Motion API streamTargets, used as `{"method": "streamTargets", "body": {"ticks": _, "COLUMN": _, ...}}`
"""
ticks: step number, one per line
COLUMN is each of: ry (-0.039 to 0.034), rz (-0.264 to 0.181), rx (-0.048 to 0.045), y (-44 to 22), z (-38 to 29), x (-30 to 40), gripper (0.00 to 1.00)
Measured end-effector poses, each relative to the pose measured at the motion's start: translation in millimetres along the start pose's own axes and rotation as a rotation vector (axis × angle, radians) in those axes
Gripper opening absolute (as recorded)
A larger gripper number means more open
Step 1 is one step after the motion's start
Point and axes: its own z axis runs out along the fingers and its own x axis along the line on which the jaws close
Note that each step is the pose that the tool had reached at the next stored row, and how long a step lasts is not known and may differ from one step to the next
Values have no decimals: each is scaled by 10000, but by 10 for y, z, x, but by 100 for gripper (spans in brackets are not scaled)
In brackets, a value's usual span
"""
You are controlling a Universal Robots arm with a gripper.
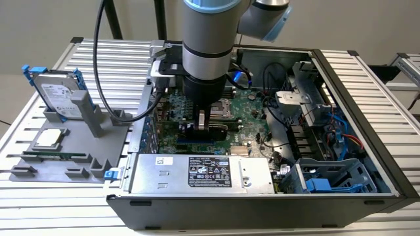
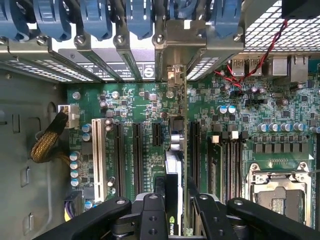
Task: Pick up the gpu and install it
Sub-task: 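Insert the gpu into the slot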
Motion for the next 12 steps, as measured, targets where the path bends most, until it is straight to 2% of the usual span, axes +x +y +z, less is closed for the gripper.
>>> {"method": "streamTargets", "body": {"ticks": 5, "ry": 0, "rz": -2, "rx": 1, "y": -1, "z": 45, "x": 2, "gripper": 0}}
{"method": "streamTargets", "body": {"ticks": 12, "ry": 0, "rz": -2, "rx": 0, "y": -1, "z": 47, "x": 2, "gripper": 0}}
